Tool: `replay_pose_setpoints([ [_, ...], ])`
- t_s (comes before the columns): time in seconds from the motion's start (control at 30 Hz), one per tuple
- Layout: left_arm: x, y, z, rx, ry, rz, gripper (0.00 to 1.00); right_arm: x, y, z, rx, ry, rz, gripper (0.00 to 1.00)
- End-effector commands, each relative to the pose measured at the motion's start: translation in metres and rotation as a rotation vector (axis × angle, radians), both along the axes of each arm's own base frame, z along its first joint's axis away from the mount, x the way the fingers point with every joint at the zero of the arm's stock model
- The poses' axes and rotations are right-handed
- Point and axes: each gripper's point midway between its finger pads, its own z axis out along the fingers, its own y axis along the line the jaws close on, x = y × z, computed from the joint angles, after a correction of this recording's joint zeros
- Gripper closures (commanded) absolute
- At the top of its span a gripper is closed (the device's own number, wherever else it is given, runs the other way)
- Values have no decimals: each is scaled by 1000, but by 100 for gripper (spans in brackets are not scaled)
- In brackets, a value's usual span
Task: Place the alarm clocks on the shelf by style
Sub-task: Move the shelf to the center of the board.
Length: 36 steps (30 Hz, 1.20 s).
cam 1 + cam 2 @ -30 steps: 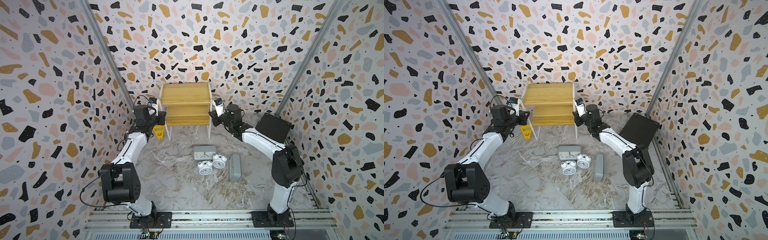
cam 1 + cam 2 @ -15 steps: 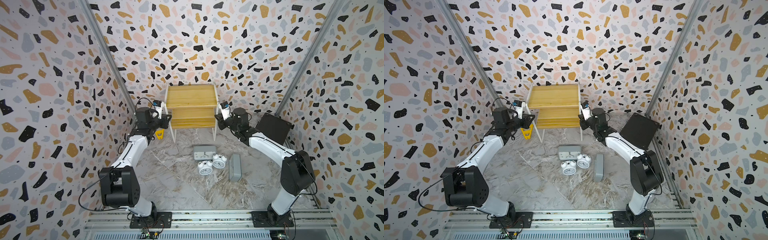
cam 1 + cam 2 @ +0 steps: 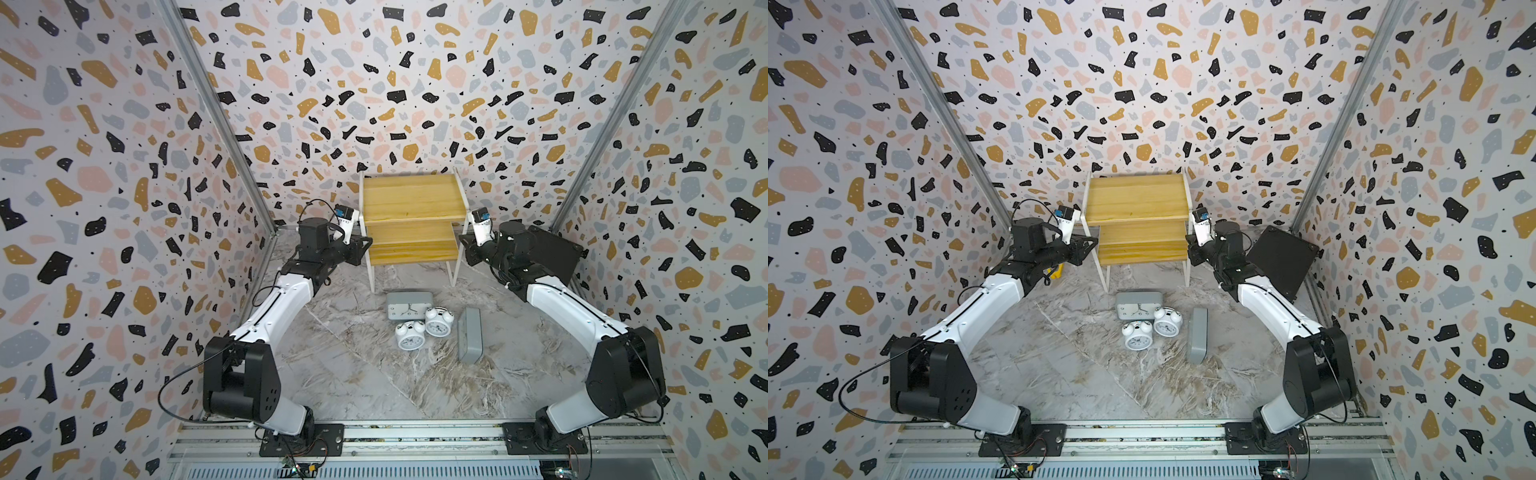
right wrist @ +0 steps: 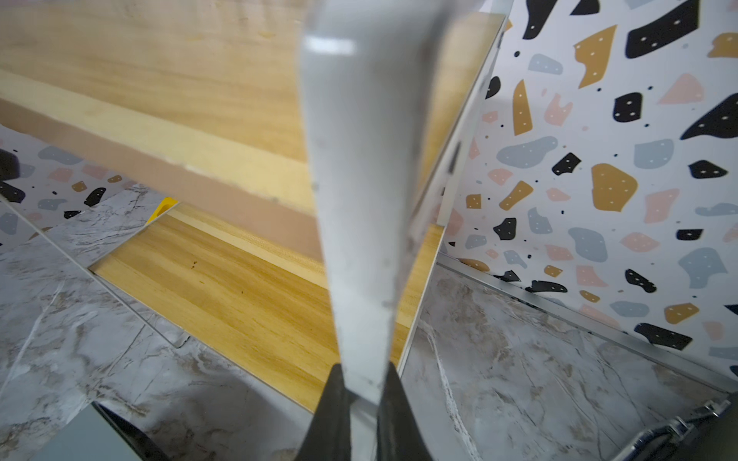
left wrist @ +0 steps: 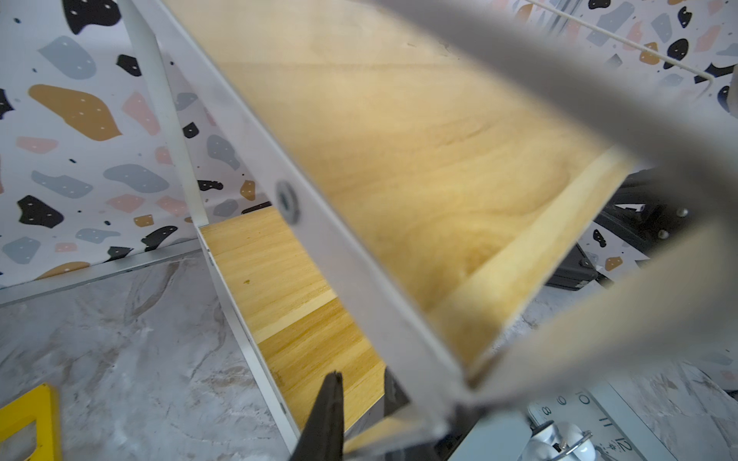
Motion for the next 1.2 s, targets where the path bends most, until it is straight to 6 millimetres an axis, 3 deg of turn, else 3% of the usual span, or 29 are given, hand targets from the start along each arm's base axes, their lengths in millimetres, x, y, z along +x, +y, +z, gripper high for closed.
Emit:
replay_pose_setpoints([
  [0.0,-11,-17,16,-138,99,-18,91,-5,-28,30,-18,-75,-81,100],
  [0.33,-14,-31,9,-130,126,-44,90,-33,-51,18,-68,-68,-133,100],
  [0.57,-19,-33,8,-124,132,-42,89,-32,-58,9,-78,-54,-148,99],
  [0.67,-19,-31,9,-122,129,-34,82,-33,-57,8,-71,-45,-142,96],
  [0.77,-19,-29,11,-115,121,-22,68,-36,-57,8,-63,-42,-139,85],
  [0.93,-22,-19,23,-74,74,20,44,-45,-59,10,-65,-38,-135,57],
  [1.03,-29,-8,29,-25,32,55,36,-54,-61,14,-78,-37,-128,38],
  [1.17,-44,4,30,47,-30,73,34,-70,-64,18,-82,-46,-116,25],
])
